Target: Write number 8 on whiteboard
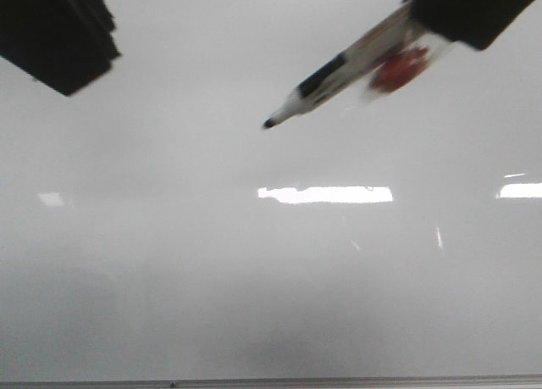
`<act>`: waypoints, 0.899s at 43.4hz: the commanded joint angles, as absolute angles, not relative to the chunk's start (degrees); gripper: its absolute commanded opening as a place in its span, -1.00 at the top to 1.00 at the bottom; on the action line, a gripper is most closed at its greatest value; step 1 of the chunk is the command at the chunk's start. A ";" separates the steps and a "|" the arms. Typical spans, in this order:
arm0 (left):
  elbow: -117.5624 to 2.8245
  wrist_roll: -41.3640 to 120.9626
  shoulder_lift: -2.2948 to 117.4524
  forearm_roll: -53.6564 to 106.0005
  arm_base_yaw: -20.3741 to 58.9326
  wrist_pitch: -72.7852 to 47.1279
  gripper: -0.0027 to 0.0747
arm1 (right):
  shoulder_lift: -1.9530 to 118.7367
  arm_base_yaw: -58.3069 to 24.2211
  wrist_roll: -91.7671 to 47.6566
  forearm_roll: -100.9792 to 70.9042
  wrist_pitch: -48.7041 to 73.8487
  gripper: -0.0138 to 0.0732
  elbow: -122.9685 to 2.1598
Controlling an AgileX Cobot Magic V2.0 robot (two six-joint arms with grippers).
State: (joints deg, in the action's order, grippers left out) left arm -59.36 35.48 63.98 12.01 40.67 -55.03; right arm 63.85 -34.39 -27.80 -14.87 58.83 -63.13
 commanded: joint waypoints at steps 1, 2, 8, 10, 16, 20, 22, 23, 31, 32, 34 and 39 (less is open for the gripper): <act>-58.22 32.19 59.44 12.89 35.30 -51.32 -0.12 | 57.98 -29.70 -20.65 -13.51 54.41 0.91 -62.35; -57.33 31.23 58.32 13.15 33.88 -51.01 -0.12 | 56.33 -28.38 -19.63 -13.51 52.52 0.91 -61.02; -53.94 28.84 53.46 18.98 24.95 -49.07 -0.12 | 47.74 -25.34 -16.30 -14.50 39.52 0.91 -52.30; -53.10 28.84 52.14 21.60 22.95 -48.12 -0.12 | 46.33 -25.34 -16.30 -14.50 36.35 0.91 -49.76; -52.68 28.84 51.42 23.23 20.94 -46.82 -0.12 | 45.84 -25.57 -16.30 -14.57 30.05 0.91 -46.95; -52.68 28.84 51.65 23.23 20.94 -46.53 -0.12 | 47.72 -25.57 -16.30 -15.18 28.31 0.91 -47.03; -52.64 28.84 51.77 23.23 20.94 -46.53 -0.12 | 48.93 -25.57 -16.30 -15.91 27.16 0.91 -47.09; -52.64 28.84 51.77 23.23 20.94 -46.53 -0.12 | 49.54 -25.57 -16.30 -16.17 26.48 0.91 -47.22; -52.64 28.84 51.77 23.23 20.94 -46.53 -0.12 | 56.13 -25.57 -16.30 -16.47 25.00 0.91 -49.76; -52.64 28.84 51.77 23.23 20.94 -46.53 -0.12 | 57.10 -25.52 -16.30 -16.47 24.95 0.91 -50.23; -52.64 28.84 51.77 23.23 20.94 -46.53 -0.12 | 58.65 -25.52 -16.30 -16.47 24.79 0.91 -51.12; -52.64 28.84 51.77 23.23 20.94 -46.64 -0.12 | 61.73 -25.52 -16.30 -16.47 21.58 0.91 -52.89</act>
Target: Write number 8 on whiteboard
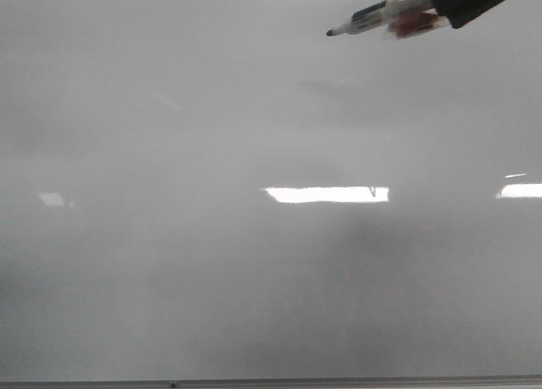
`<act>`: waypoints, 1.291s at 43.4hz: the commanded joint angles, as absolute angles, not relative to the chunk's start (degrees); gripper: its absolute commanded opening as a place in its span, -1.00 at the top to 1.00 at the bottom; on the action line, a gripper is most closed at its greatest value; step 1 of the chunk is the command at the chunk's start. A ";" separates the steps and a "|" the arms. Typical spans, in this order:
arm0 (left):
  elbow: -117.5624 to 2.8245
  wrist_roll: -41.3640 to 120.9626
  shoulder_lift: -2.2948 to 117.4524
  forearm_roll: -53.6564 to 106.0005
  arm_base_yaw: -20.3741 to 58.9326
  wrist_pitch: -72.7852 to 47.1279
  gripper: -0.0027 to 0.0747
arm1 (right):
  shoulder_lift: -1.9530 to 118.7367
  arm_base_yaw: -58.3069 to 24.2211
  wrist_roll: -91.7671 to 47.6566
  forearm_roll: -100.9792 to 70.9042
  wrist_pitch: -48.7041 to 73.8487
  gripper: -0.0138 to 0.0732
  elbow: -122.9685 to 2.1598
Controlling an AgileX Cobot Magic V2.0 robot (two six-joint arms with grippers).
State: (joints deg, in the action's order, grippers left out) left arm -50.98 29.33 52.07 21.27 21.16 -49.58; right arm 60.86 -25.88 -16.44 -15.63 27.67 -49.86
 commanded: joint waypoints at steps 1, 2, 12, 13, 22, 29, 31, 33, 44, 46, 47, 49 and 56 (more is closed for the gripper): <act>-52.64 28.84 51.77 23.23 20.94 -46.64 -0.12 | 62.28 -25.52 -16.30 -16.47 21.04 0.91 -53.35; -52.64 28.84 51.77 23.23 20.94 -46.64 -0.12 | 63.05 -25.52 -16.30 -16.47 20.48 0.91 -53.70; -52.64 28.84 51.77 23.23 20.94 -46.64 -0.12 | 69.79 -25.52 -16.30 -16.47 19.16 0.91 -58.59; -52.64 28.84 51.77 23.23 20.94 -46.64 -0.12 | 70.29 -25.52 -16.30 -16.47 18.96 0.91 -58.89; -52.64 28.84 51.77 23.23 20.94 -46.64 -0.12 | 76.47 -25.59 -16.30 -16.47 17.32 0.91 -62.86; -52.64 28.84 51.77 23.23 20.94 -46.64 -0.12 | 81.46 -26.81 -18.01 -16.47 22.65 0.91 -66.81; -52.64 28.84 51.77 23.23 20.94 -46.64 -0.12 | 82.57 -26.95 -18.27 -16.42 23.80 0.91 -67.14; -52.64 28.84 51.77 23.23 20.94 -46.64 -0.12 | 82.81 -26.89 -18.27 -16.01 24.80 0.91 -67.14; -52.64 28.84 51.77 23.23 20.94 -46.64 -0.12 | 79.14 -23.59 -16.71 -13.99 30.13 0.91 -62.29; -52.64 28.84 51.77 23.23 20.94 -46.64 -0.12 | 79.14 -23.87 -16.71 -14.15 29.47 0.91 -61.06; -52.64 28.84 51.77 23.23 20.94 -46.64 -0.12 | 79.44 -24.28 -16.71 -14.38 28.86 0.91 -60.54; -52.64 28.84 51.77 23.23 20.94 -46.64 -0.12 | 79.91 -25.27 -16.71 -14.46 27.62 0.91 -59.96; -52.64 28.84 51.77 23.23 20.94 -46.64 -0.12 | 82.30 -28.49 -16.71 -14.88 22.25 0.91 -60.95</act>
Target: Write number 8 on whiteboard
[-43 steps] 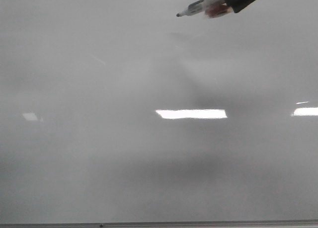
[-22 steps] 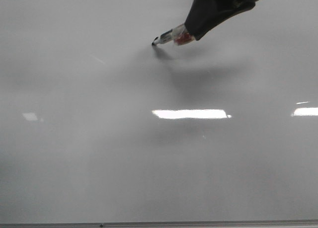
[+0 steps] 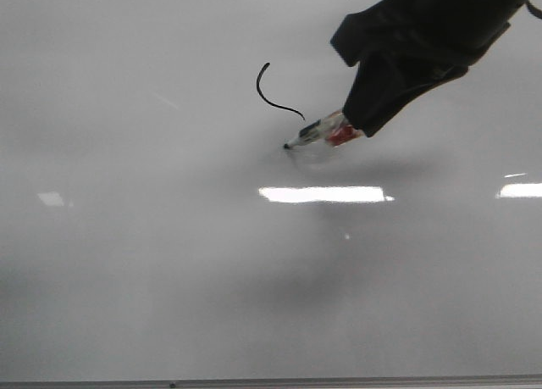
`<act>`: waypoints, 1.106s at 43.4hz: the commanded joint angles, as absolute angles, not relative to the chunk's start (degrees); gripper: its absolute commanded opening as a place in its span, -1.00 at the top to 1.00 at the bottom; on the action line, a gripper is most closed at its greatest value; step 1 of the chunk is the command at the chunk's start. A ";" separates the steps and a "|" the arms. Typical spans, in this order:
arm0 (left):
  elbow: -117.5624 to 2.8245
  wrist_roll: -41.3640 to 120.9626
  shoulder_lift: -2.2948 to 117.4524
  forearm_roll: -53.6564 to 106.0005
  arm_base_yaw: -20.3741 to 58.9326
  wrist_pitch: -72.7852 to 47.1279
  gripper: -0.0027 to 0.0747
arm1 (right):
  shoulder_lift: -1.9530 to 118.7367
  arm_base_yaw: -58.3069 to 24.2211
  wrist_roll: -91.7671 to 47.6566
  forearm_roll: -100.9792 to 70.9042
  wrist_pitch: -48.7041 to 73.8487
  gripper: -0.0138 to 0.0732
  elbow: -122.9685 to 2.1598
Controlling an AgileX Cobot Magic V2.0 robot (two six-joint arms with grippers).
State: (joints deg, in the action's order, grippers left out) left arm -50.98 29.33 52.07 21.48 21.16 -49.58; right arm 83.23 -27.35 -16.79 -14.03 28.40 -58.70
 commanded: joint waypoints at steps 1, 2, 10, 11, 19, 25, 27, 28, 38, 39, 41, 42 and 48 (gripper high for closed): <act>-52.64 28.84 51.77 23.23 20.94 -46.64 -0.12 | 82.58 -28.55 -16.71 -14.95 21.87 0.91 -61.33; -52.64 28.84 51.77 23.23 20.94 -46.64 -0.12 | 82.97 -28.55 -16.65 -15.02 21.68 0.91 -61.93; -52.64 28.84 51.77 23.23 20.94 -46.64 -0.12 | 82.63 -25.52 -16.65 -15.02 23.87 0.91 -65.99; -52.64 28.84 51.77 23.23 20.94 -46.64 -0.12 | 82.13 -25.02 -16.65 -15.02 24.32 0.91 -66.43; -52.64 28.84 51.77 23.23 20.94 -46.64 -0.12 | 79.96 -23.32 -16.71 -14.96 23.14 0.91 -67.19; -52.64 28.84 51.77 23.23 20.94 -46.64 -0.12 | 80.89 -24.83 -16.71 -15.17 20.64 0.91 -67.19; -52.64 28.84 51.77 23.23 20.94 -46.64 -0.12 | 81.38 -25.68 -16.71 -15.17 20.71 0.91 -67.19; -52.64 28.84 51.77 23.23 20.94 -46.64 -0.12 | 81.62 -26.18 -16.71 -15.17 20.92 0.91 -67.19; -52.64 29.37 51.77 23.23 20.94 -46.64 -0.12 | 74.10 -27.83 -17.60 -15.17 28.99 0.91 -65.47; -52.64 29.56 51.77 23.23 20.94 -46.64 -0.12 | 72.91 -27.83 -17.97 -15.17 30.08 0.91 -65.04; -52.64 30.87 51.77 23.33 20.94 -46.75 -0.12 | 70.08 -27.83 -18.83 -15.17 31.89 0.91 -62.74; -52.64 31.78 51.77 23.32 20.94 -46.75 -0.12 | 68.83 -27.83 -19.53 -15.17 32.47 0.91 -61.77; -52.64 40.46 51.77 27.31 22.41 -46.86 -0.12 | 60.75 -27.87 -23.94 -15.17 37.67 0.91 -55.83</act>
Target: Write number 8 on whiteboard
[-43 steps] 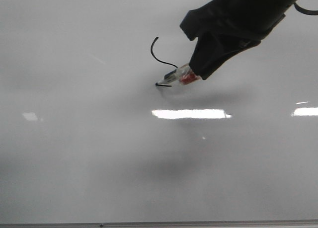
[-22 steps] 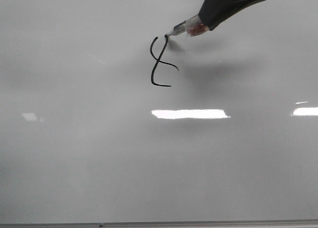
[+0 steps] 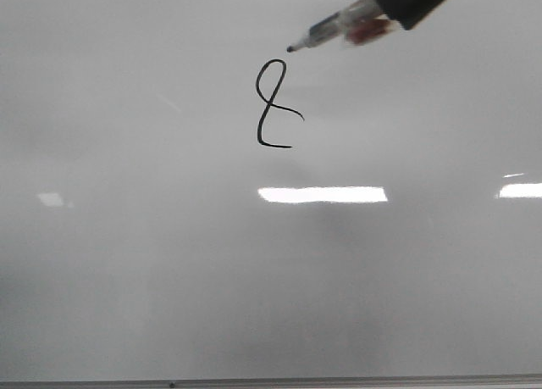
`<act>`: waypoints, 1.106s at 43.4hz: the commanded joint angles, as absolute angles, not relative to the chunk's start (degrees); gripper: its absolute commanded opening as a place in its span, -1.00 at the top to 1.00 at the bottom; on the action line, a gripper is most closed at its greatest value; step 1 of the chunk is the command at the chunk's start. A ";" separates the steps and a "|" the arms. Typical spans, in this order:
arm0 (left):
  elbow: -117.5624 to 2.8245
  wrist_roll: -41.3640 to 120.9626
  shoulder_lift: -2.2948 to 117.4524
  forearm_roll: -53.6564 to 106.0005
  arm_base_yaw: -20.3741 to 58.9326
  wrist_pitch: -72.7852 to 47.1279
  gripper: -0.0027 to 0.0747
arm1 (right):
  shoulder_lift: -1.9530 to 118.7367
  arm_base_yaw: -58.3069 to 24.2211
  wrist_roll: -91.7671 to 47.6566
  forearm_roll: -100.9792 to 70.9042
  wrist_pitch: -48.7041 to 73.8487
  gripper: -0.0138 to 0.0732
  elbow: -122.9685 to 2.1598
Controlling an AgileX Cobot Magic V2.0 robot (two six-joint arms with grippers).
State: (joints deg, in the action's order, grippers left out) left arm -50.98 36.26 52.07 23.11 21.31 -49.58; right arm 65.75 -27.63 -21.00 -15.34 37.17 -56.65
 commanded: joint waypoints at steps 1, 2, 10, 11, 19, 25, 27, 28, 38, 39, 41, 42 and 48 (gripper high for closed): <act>-52.64 42.32 51.77 28.61 22.99 -46.86 -0.12 | 59.41 -27.87 -25.05 -15.17 39.19 0.91 -55.28; -52.64 43.29 51.77 29.56 23.48 -46.86 -0.12 | 58.50 -27.87 -25.96 -15.23 40.00 0.91 -54.88; -54.48 49.47 55.41 33.92 29.88 -47.06 -0.12 | 53.26 -27.87 -34.95 -19.33 52.14 0.91 -54.27; -54.96 49.94 56.09 33.92 31.07 -47.06 -0.12 | 52.90 -27.87 -36.41 -20.36 53.27 0.91 -54.27; -59.06 51.86 63.26 33.92 40.09 -47.06 -0.12 | 52.35 -27.87 -45.35 -29.36 58.03 0.91 -54.33; -62.90 52.30 68.90 33.92 46.00 -46.82 -0.12 | 52.35 -27.87 -48.41 -32.24 58.04 0.91 -54.33; -64.07 52.88 70.78 34.00 47.55 -46.82 -0.12 | 52.35 -27.87 -48.44 -32.25 58.04 0.91 -54.33; -64.53 52.94 71.79 34.00 48.18 -46.82 -0.12 | 52.35 -27.87 -48.44 -32.25 58.04 0.91 -54.33; -68.73 53.22 78.53 34.22 51.99 -46.24 -0.12 | 52.35 -27.87 -48.43 -32.25 58.09 0.91 -54.33; -68.86 53.22 79.05 34.22 52.09 -46.24 -0.12 | 52.35 -27.87 -48.43 -32.25 58.09 0.91 -54.33; -69.12 53.35 79.71 34.22 52.35 -46.24 -0.12 | 52.35 -27.87 -48.43 -32.25 58.09 0.91 -54.33; -69.12 53.69 80.08 34.44 52.35 -46.24 -0.12 | 52.35 -27.87 -48.43 -32.25 58.09 0.91 -54.33; -69.12 54.93 80.37 34.87 52.35 -46.18 0.07 | 52.35 -27.87 -48.43 -32.25 58.09 0.91 -54.33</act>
